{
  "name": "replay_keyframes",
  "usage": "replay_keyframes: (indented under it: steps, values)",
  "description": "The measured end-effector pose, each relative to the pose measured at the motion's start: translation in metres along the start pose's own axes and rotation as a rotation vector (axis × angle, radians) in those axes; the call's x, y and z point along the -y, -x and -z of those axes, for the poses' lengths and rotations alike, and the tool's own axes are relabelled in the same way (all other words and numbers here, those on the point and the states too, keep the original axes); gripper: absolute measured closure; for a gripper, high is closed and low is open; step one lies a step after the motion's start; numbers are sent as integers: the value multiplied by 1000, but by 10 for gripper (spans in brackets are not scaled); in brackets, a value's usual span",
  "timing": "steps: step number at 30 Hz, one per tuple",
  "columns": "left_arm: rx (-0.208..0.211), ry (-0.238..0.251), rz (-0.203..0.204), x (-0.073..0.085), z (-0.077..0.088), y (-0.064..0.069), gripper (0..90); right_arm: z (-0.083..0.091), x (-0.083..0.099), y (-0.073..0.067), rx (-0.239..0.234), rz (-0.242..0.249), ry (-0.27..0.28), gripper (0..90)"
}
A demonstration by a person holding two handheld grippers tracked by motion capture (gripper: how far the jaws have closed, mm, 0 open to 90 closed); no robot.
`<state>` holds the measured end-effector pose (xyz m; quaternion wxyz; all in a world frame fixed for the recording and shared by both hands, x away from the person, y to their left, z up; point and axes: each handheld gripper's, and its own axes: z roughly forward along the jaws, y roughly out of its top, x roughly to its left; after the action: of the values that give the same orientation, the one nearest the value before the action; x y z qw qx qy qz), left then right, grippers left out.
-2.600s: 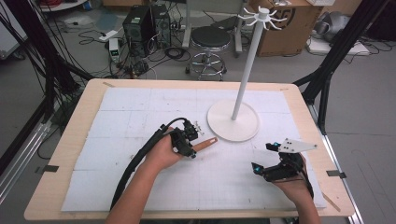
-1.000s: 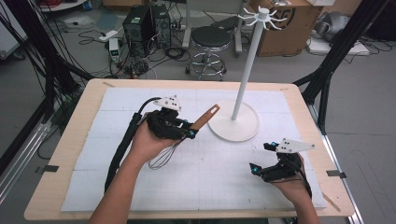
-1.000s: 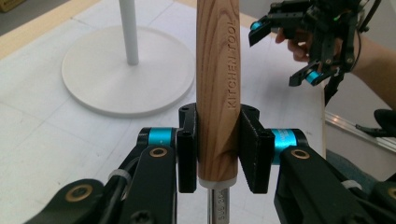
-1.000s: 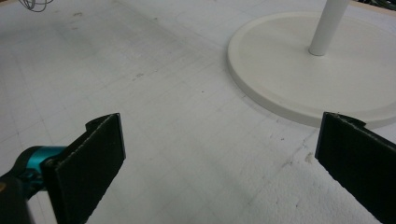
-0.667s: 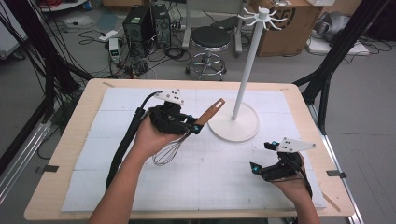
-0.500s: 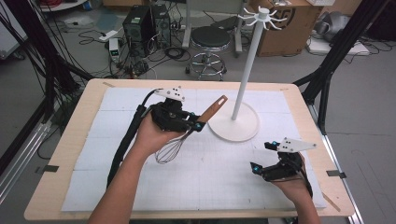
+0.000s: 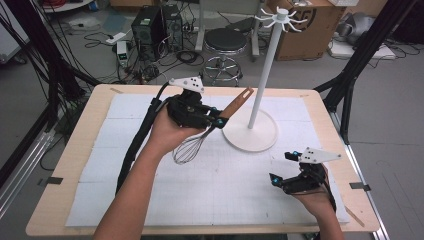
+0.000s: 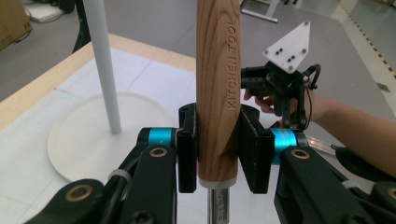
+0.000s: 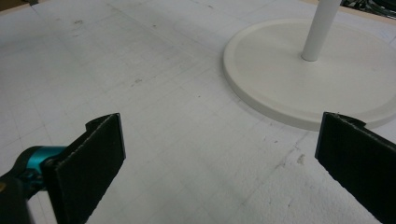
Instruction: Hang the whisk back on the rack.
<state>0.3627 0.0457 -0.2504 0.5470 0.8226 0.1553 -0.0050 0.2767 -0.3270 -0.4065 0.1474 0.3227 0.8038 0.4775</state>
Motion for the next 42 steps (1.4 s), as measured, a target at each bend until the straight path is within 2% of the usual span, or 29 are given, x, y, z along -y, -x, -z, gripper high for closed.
replay_keyframes:
  steps: [6, 9, 12, 20, 38, 42]
  values:
    - [6, 19, -1, -8, 1, -3, 708, 1, 1, 1, -1, -5, 4, 5]
    - [0, 23, -18, -18, 2, -5, 708, 0, 1, 1, -3, -3, 1, 5]
    - [3, 36, -18, -25, 3, -8, 708, 0, 1, 1, 1, 2, 2, 5]
    - [-9, 60, 6, -35, 3, -13, 707, 1, 2, 2, 0, -7, 0, 5]
    - [17, 84, -50, -69, 2, -23, 707, 4, 3, 5, -1, -10, 13, 5]
    - [15, 100, -44, -76, 5, -28, 707, 4, 3, 4, -4, -6, 14, 5]
